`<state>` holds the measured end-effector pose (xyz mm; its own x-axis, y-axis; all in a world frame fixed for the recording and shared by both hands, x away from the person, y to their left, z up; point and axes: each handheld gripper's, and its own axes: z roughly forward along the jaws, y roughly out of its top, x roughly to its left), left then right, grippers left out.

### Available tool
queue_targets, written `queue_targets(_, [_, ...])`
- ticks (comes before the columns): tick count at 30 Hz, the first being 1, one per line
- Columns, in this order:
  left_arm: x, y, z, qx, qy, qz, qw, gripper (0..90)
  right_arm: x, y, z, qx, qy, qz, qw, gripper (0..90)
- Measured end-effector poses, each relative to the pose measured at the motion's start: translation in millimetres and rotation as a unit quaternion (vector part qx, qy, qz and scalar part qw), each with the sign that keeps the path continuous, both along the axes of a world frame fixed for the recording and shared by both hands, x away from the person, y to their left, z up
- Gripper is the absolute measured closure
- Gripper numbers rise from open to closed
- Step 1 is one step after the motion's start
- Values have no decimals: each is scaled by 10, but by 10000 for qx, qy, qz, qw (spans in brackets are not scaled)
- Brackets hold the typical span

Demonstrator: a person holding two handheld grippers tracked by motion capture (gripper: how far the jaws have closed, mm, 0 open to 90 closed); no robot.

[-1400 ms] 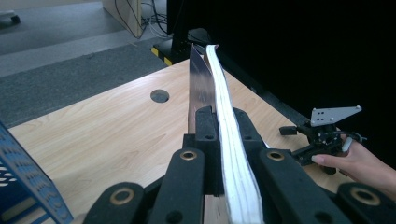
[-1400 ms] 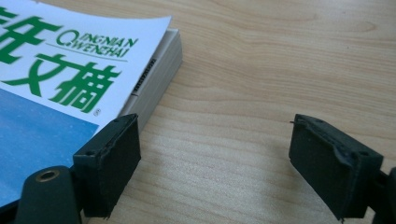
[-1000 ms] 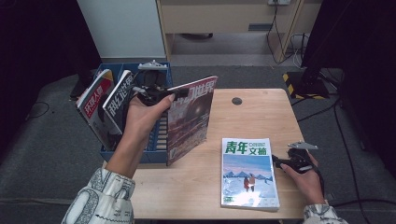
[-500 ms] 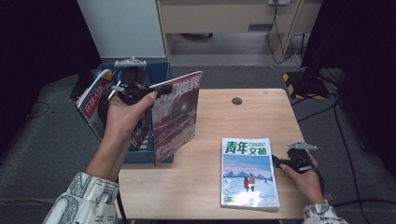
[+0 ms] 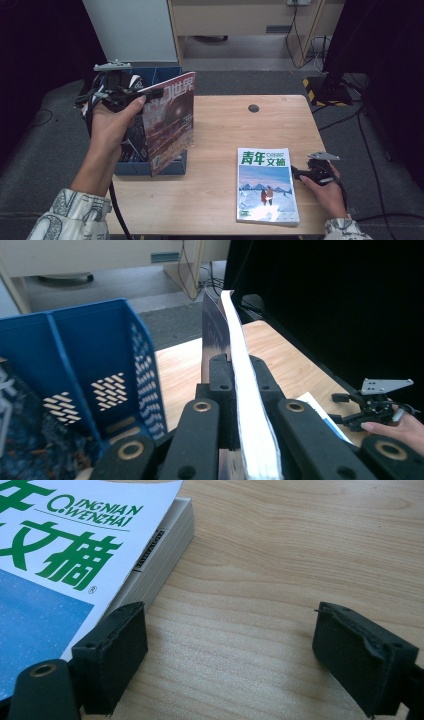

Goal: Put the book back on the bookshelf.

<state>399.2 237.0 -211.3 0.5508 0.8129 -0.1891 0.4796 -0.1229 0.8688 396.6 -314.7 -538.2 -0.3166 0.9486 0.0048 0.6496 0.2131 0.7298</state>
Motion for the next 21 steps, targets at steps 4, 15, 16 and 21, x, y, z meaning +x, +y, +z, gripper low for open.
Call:
queue_targets(4, [-15, 108, 13, -9, -20, 135, 9999, 837, 1, -1, 0, -3, -5, 3, 10000, 145])
queue_targets(15, [-40, 323, 38, 33, -108, 541, 9985, 837, 2, 4, 0, 20, -7, -27, 10000, 145])
queue_targets(16, [-45, 336, 42, 63, -135, 559, 9983, 837, 2, 4, -1, 18, -8, -24, 10000, 145])
queue_targets(21, [-52, 413, 52, 2, -124, 679, 9976, 837, 2, 4, 0, 20, -8, -26, 10000, 145])
